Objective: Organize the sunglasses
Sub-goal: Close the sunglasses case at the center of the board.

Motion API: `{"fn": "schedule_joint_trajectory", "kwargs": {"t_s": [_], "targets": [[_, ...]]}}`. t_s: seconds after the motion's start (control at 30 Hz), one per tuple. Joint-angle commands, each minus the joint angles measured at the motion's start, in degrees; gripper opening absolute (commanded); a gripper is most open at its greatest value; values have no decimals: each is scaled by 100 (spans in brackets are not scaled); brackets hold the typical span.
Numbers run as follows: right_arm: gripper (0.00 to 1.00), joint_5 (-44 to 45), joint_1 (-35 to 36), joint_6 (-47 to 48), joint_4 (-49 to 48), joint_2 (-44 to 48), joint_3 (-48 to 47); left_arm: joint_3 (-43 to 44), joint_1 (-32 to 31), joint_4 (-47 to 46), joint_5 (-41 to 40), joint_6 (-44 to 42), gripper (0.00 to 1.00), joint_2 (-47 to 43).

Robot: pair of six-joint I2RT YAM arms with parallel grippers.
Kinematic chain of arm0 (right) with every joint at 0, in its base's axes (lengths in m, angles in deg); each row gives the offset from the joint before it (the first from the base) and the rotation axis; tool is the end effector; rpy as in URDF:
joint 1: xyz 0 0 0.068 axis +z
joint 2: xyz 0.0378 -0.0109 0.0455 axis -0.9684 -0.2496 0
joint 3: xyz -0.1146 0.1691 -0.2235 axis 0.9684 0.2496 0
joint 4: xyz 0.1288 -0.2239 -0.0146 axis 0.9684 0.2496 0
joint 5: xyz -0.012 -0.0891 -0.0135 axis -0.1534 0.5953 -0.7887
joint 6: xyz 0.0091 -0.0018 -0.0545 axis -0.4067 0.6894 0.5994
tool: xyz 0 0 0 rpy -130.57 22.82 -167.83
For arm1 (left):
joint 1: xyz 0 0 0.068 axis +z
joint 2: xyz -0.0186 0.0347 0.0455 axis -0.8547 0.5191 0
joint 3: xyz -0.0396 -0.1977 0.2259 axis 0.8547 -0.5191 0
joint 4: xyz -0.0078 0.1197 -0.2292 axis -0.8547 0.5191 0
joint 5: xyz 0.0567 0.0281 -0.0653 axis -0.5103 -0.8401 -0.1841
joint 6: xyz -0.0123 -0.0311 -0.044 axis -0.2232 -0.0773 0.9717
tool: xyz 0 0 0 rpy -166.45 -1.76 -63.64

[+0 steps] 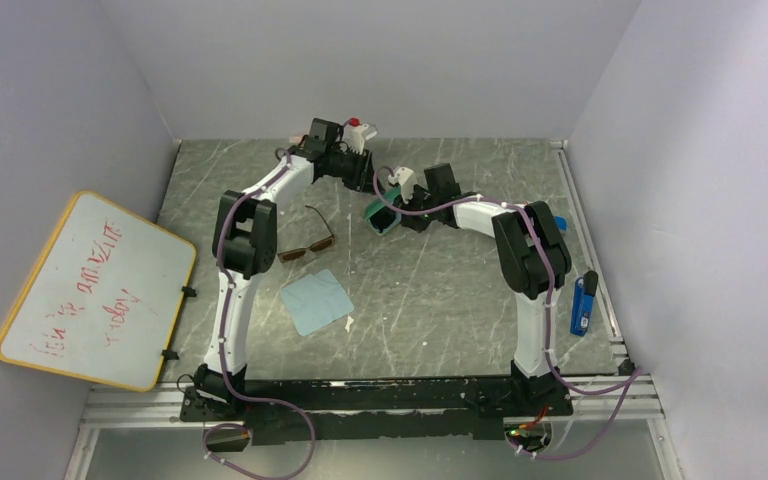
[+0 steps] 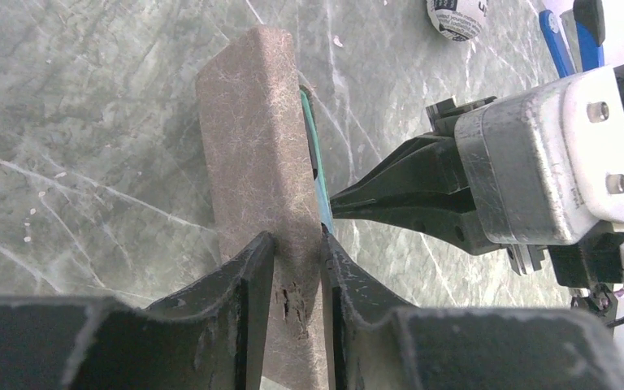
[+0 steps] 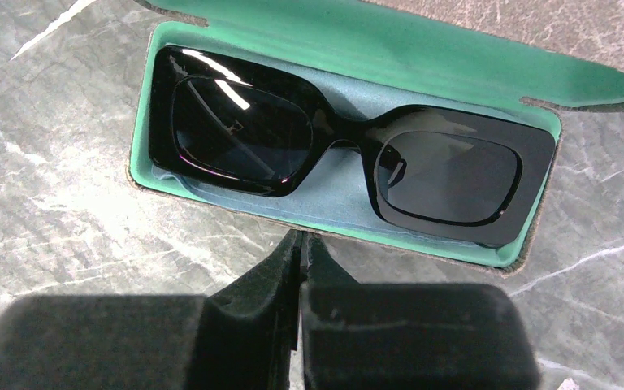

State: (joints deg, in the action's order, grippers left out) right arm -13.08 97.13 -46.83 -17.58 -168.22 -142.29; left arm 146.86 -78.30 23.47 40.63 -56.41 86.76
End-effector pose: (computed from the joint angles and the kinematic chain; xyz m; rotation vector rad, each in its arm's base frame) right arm 0.4167 0.1826 0.1717 -1.0977 2.0594 0.5146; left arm 0.5133 -0.2127 0.2195 0.7773 2.1342 -1.1875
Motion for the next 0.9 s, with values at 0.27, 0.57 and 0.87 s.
{"fn": "schedule_joint_trajectory", "kwargs": {"t_s": [0.27, 0.57, 0.87], "targets": [[5, -58, 39, 0, -43, -96, -188, 39, -29, -94, 426, -13, 26, 15], [5, -84, 48, 1, 0, -104, -250, -303, -123, -54, 145, -373, 25, 81], [5, -92, 62, -4, -8, -81, -258, -604, -263, 2, 116, -513, 25, 123]]}}
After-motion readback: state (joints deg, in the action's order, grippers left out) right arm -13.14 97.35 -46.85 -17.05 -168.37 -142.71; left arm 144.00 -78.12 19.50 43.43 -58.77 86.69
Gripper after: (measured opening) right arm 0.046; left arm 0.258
